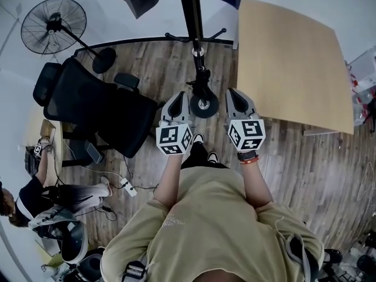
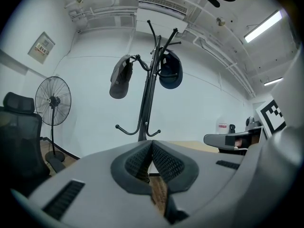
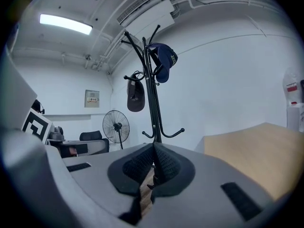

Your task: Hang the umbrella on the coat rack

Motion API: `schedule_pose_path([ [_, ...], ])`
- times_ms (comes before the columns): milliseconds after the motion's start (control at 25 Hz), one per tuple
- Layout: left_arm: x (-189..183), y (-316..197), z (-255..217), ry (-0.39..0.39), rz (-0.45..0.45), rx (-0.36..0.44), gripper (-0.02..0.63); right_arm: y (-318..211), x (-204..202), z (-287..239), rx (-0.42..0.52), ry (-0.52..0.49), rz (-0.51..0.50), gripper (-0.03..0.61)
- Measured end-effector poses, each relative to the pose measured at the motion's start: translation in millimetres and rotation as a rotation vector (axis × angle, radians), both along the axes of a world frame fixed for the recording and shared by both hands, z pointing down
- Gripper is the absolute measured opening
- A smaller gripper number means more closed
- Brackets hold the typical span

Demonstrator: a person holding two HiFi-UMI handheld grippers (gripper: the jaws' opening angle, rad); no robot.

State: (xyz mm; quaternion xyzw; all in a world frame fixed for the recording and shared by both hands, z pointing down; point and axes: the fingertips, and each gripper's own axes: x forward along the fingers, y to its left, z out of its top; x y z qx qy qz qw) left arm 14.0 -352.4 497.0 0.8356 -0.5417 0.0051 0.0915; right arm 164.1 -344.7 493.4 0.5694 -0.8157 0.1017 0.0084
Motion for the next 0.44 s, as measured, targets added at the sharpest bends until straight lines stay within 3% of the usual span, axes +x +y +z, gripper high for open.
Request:
schedule_pose_path([
  [160,6,-10,-4,0.044,0.022,-0.012,0.023,-8,-1,9,-0.016,-0.008,0.010,0.015],
  [280,10,-23,-4,0.037,0.045,-0.016,0.023,-17,-1,12,-0.027,-0.012,0.015,0.015],
  [440,10,-43,19,0.005,0.072,-0.078,0.024,-34,-8,21,-0.040,-0.009,-0.005,0.015],
])
